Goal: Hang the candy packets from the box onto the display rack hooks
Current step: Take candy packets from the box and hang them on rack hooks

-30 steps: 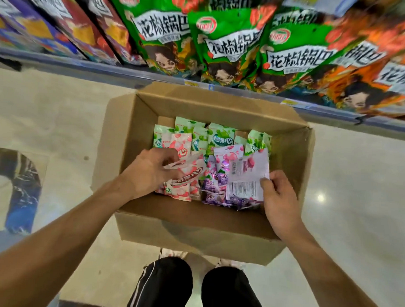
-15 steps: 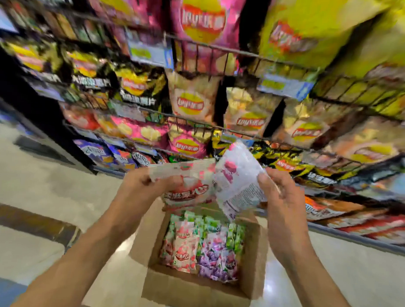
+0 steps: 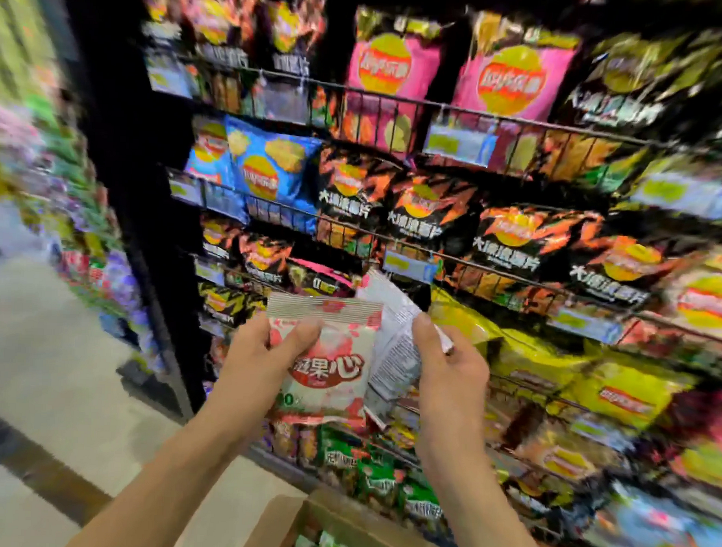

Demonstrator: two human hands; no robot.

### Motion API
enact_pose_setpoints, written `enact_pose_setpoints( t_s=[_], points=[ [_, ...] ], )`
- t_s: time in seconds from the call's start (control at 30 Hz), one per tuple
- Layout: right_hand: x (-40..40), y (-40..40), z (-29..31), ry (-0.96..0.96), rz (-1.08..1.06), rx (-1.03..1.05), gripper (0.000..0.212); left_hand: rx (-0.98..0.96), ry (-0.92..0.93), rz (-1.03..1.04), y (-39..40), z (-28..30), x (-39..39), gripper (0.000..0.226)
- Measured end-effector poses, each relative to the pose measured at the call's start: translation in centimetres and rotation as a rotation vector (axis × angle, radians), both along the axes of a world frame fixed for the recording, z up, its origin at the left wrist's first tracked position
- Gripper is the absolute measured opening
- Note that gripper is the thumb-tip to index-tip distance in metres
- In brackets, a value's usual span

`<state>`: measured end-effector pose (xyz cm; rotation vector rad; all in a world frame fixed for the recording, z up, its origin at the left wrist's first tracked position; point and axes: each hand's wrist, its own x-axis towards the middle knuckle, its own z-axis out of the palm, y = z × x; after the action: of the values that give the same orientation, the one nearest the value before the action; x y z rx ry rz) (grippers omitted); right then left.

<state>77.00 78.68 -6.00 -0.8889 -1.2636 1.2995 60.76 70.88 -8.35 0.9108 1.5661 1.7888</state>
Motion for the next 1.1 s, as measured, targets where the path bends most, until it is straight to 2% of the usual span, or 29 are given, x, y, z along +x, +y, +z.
enact_pose_setpoints(
  t_s=[0.03, 0.07, 0.13, 0.2, 0.23, 0.37, 0.43, 0.5, 0.57, 0.63, 0.67, 0.77, 0.87, 0.9, 0.97, 1.0, 1.1],
  points=[
    [-0.2, -0.6, 1.0, 0.023, 0.066, 0.003, 0.031, 0.015, 0.002, 0.021, -0.6, 1.0, 0.2, 0.061],
    [-0.4, -1.1, 1.9, 0.030, 0.138, -0.001, 0.034, 0.023, -0.019, 0.053, -1.1, 2.1, 0.2, 0.048],
    [-1.1, -2.0, 3.4, 0.019, 0.270, 0.019, 0.053, 0.048, -0.067, 0.080, -2.4, 4.1, 0.1, 0.026],
    [-1.9, -2.8, 4.5, 0.010, 0.392, 0.009, 0.080, 0.058, -0.090, 0.119, -3.8, 5.6, -0.2, 0.028],
    [-2.4, -3.0, 4.9, 0.035, 0.459, -0.021, 0.082, 0.075, -0.094, 0.141, -4.6, 6.0, -0.7, 0.029],
    [-5.1, -4.0, 5.6, 0.252, 0.775, -0.158, 0.045, 0.109, -0.159, 0.205, -7.9, 7.4, -2.7, 0.033],
    [-7.4, -4.9, 5.6, 0.281, 0.904, -0.178, 0.026, 0.105, -0.175, 0.222, -9.5, 7.8, -3.9, 0.033],
    [-10.1, -5.8, 5.2, 0.225, 0.994, -0.141, 0.033, 0.095, -0.203, 0.240, -11.1, 8.1, -5.3, 0.029],
    [-12.9, -6.9, 4.7, 0.173, 1.013, -0.108, 0.041, 0.088, -0.212, 0.253, -12.6, 8.2, -6.8, 0.028],
    [-15.6, -8.4, 3.8, 0.130, 1.069, -0.101, 0.064, 0.084, -0.215, 0.240, -14.1, 8.0, -8.5, 0.029],
    [-16.7, -9.3, 3.7, 0.108, 1.118, -0.130, 0.067, 0.083, -0.218, 0.229, -14.8, 7.8, -9.4, 0.028],
    [-20.5, -12.2, 3.5, 0.031, 1.174, -0.256, 0.027, 0.073, -0.211, 0.226, -17.1, 7.2, -12.8, 0.027],
    [-25.0, -14.2, 2.5, 0.000, 1.137, -0.399, 0.022, 0.077, -0.213, 0.269, -19.9, 6.3, -17.1, 0.025],
    [-26.8, -15.1, 2.2, 0.007, 1.105, -0.380, 0.033, 0.076, -0.219, 0.281, -21.0, 6.1, -18.7, 0.024],
    [-30.4, -16.4, 1.3, 0.020, 1.026, -0.330, 0.071, 0.070, -0.221, 0.304, -23.0, 5.6, -22.0, 0.026],
    [-32.1, -16.8, 0.8, 0.046, 0.984, -0.341, 0.078, 0.069, -0.218, 0.328, -24.0, 5.4, -23.6, 0.027],
    [-36.6, -18.1, 0.6, 0.113, 0.923, -0.373, 0.059, 0.067, -0.236, 0.414, -27.0, 4.9, -28.4, 0.028]
  ],
)
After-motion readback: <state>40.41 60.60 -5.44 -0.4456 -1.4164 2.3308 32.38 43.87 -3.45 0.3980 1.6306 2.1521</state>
